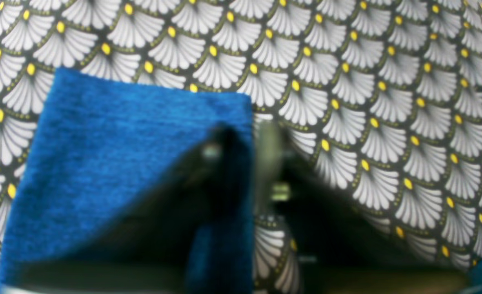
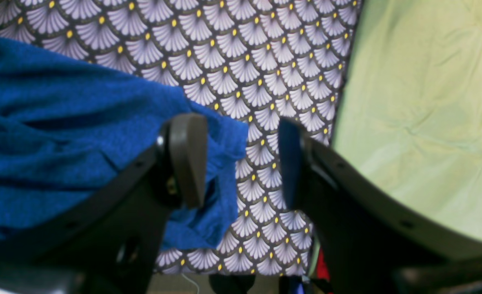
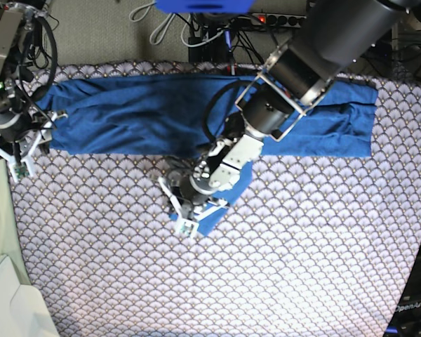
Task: Fold the T-shirt properly
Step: 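Reach the left gripper to the sleeve cuff and grasp it, then drag the sleeve cuff along the folded shirt toward the left gripper's end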
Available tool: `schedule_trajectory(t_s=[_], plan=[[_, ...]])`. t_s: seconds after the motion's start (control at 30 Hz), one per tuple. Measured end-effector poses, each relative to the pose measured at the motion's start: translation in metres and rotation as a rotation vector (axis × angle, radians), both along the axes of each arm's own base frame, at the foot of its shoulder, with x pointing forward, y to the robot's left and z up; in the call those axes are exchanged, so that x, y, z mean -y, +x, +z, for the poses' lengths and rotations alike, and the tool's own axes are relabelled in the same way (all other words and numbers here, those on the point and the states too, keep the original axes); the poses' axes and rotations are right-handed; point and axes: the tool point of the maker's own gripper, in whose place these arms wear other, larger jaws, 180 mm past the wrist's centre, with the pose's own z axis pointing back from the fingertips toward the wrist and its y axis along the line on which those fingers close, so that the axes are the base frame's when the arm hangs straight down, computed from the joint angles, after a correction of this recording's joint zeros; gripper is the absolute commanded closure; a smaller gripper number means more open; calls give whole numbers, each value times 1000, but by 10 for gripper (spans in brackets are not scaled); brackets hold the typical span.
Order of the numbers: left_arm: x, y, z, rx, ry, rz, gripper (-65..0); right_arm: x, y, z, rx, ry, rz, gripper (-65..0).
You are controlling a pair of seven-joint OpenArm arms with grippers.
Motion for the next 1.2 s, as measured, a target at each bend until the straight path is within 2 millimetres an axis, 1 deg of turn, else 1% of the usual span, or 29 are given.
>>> schedule_trajectory(t_s=[0.07, 0.13, 0.27, 0.37, 0.47, 0.53, 0.57, 0.6, 0.67, 0.7, 0.8, 0.83, 0.87, 1.0, 1.07, 1.17, 1.2], plan=[[-4, 2, -1, 3, 14, 22, -24, 0, 0, 0, 0, 0, 0, -295], [-8, 3, -2, 5, 27, 55, -2, 0, 0, 0, 0, 0, 0, -295], [-12, 5, -2, 12, 39, 86, -5, 0, 0, 0, 0, 0, 0, -295], [-10, 4, 2, 5, 37, 91, -5, 0, 0, 0, 0, 0, 0, -295], [-3, 2, 12, -3, 19, 76, -5, 0, 0, 0, 0, 1, 0, -295], [2, 4, 25, -12, -9, 62, -5, 0, 0, 0, -1, 1, 0, -295], [1, 6, 32, -13, -34, 62, -5, 0, 0, 0, 0, 2, 0, -295], [-3, 8, 38, -9, -53, 68, -5, 0, 1, 0, 4, 1, 2, -295], [-21, 9, 44, -16, -93, 91, -5, 0, 0, 0, 3, 0, 1, -295], [-34, 9, 44, -16, -103, 114, -5, 0, 1, 1, 6, 0, 3, -295], [-84, 4, 37, -37, -79, 236, -5, -1, 1, 0, 6, 4, 2, -295], [-94, 2, 38, -36, -81, 257, -5, -1, 1, 0, 5, 4, 3, -295], [-101, -1, 42, -32, -87, 266, -5, -1, 1, 0, 5, 4, 2, -295], [-117, -13, 67, 19, -142, 268, -5, -2, 4, 2, 13, 5, 5, -295], [-133, -25, 68, 16, -142, 281, -5, -3, 5, 2, 16, 8, 4, -295], [-165, -50, 58, -28, -103, 324, -5, -8, 3, -2, 11, 26, 1, -295], [-173, -57, 59, -30, -94, 329, -5, -9, 4, -2, 13, 30, 3, -295]])
